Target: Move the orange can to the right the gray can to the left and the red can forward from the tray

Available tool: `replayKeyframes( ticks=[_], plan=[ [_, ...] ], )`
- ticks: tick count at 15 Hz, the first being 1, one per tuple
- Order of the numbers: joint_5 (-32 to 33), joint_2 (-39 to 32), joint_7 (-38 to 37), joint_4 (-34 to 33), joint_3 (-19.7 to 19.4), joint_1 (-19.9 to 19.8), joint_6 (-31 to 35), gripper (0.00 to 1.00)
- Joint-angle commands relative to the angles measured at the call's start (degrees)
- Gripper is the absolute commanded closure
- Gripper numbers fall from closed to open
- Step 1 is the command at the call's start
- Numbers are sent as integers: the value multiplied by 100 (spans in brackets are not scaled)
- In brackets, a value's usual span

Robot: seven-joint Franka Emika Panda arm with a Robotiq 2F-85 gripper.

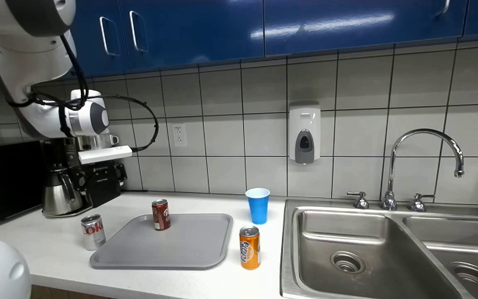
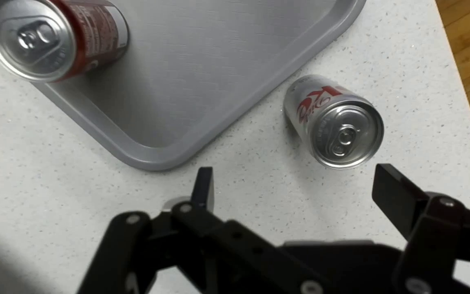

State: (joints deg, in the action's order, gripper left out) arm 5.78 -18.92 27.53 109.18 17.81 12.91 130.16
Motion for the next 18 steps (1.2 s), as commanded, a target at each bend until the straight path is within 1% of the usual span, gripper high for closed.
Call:
replayKeyframes(
  ticks=[1, 3, 7, 8, 11, 13, 18],
  plan=[
    [-310, 199, -39, 164, -143, -232, 19, 0],
    [-378, 233, -93, 227, -267, -332, 50, 0],
    [-133, 198, -365, 217, -558, -376, 102, 0],
    [-177, 184, -453, 199, -612, -400, 126, 0],
    [-189, 110, -879, 129, -791, -415, 142, 0],
    [-324, 61, -1143, 104, -849, -448, 160, 0],
    [-199, -124, -2010, -14, -1062, -391, 272, 0]
  ],
)
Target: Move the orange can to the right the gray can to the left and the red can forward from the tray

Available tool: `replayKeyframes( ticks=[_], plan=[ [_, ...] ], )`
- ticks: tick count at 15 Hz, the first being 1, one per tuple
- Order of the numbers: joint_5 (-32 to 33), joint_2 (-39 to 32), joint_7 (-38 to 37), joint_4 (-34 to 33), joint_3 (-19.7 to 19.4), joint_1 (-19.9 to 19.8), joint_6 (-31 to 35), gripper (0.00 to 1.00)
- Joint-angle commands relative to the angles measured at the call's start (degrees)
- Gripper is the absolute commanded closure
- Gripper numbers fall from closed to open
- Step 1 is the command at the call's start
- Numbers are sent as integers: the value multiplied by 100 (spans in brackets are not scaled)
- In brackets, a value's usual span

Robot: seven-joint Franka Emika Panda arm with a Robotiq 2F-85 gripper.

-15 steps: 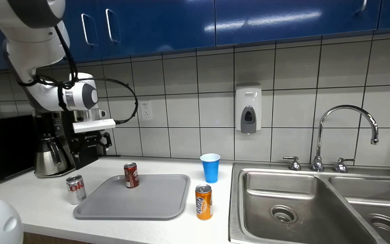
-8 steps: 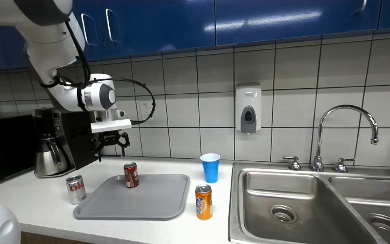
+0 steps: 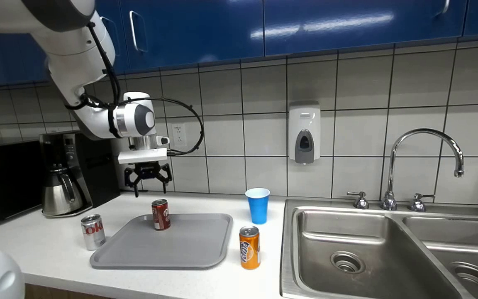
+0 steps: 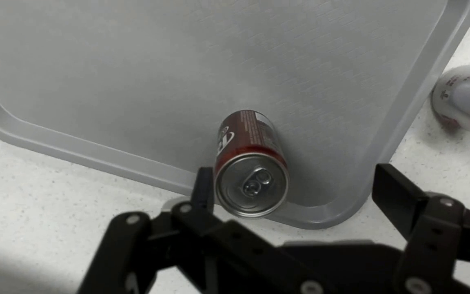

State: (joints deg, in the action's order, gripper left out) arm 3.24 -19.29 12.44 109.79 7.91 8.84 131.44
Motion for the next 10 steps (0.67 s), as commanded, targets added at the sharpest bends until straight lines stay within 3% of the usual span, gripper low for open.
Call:
replayKeyframes(
  ticks=[1, 10],
  plan=[
    [116, -133, -667, -107, -114, 46, 177, 0],
    [341, -745, -1554, -626, -270, 250, 63, 0]
  ],
)
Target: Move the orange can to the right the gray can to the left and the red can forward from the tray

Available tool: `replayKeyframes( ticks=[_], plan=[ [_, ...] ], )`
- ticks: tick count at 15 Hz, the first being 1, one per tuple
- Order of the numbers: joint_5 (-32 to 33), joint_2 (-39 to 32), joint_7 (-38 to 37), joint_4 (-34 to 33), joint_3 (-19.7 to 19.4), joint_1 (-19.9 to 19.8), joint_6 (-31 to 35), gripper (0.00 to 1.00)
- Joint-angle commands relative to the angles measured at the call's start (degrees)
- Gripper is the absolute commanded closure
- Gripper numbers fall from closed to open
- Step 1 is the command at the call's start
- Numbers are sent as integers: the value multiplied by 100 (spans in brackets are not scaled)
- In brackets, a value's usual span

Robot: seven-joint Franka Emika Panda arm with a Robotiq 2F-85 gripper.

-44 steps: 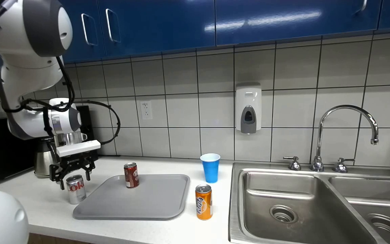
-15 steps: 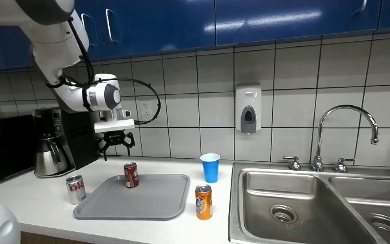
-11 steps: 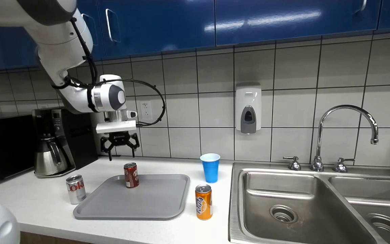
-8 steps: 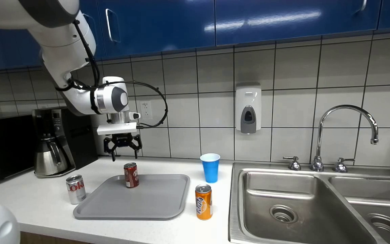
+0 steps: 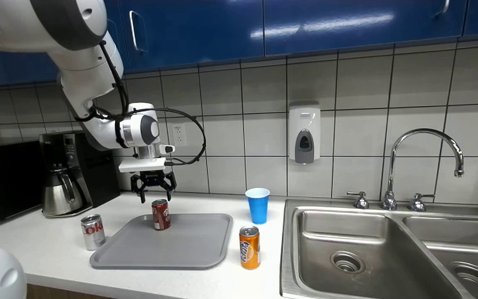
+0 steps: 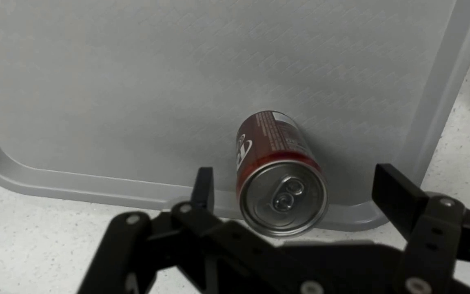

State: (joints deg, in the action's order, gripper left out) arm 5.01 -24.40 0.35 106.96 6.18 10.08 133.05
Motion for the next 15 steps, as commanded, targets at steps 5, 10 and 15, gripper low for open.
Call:
replayKeyframes(
  ticks=[5, 10, 15],
  plan=[
    [107, -594, -412, -735, -106, 164, -219, 0],
    [72, -833, -405, -961, -121, 160, -257, 0],
    [57, -960, -372, -973, -130, 152, -253, 0]
  ],
)
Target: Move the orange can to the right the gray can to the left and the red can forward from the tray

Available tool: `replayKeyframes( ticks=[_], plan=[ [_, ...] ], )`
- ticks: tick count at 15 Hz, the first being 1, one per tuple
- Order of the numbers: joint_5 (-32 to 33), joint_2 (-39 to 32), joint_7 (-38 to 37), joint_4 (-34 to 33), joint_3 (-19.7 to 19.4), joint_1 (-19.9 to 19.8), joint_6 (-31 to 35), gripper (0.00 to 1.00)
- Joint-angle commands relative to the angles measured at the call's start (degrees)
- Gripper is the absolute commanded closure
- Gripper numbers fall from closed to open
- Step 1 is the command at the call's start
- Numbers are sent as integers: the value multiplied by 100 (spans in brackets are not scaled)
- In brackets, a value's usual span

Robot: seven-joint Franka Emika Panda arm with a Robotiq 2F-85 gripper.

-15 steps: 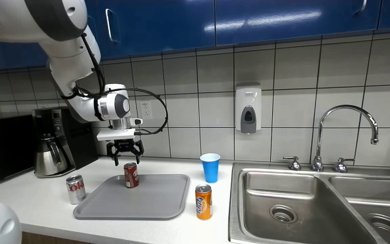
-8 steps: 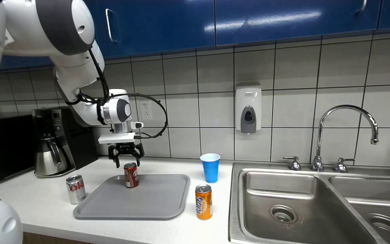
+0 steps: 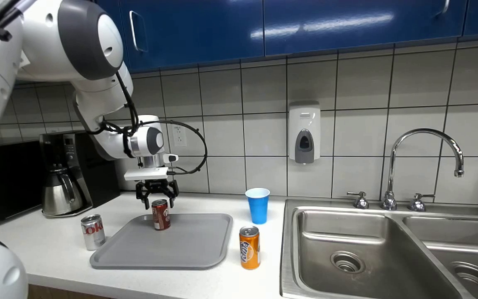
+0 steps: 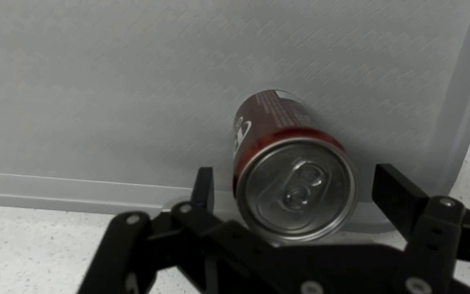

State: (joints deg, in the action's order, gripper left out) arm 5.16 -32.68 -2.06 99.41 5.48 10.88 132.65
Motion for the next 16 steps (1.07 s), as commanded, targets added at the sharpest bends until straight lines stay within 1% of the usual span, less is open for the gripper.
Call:
replayKeyframes(
  ticks=[1, 8, 9, 10, 12, 15, 16],
  plan=[
    [36, -159, -118, -229, -57, 70, -236, 0],
    [27, -243, -83, -258, -58, 56, -302, 0],
    [11, -239, -97, -254, -57, 51, -292, 6],
    [10, -236, -77, -253, -51, 46, -294, 28],
    [-23, -227, -47, -254, -28, 29, -318, 31],
    [-28, -224, -30, -246, -20, 26, -344, 56],
    [-29, -218, -23, -244, -17, 26, -358, 60]
  ],
)
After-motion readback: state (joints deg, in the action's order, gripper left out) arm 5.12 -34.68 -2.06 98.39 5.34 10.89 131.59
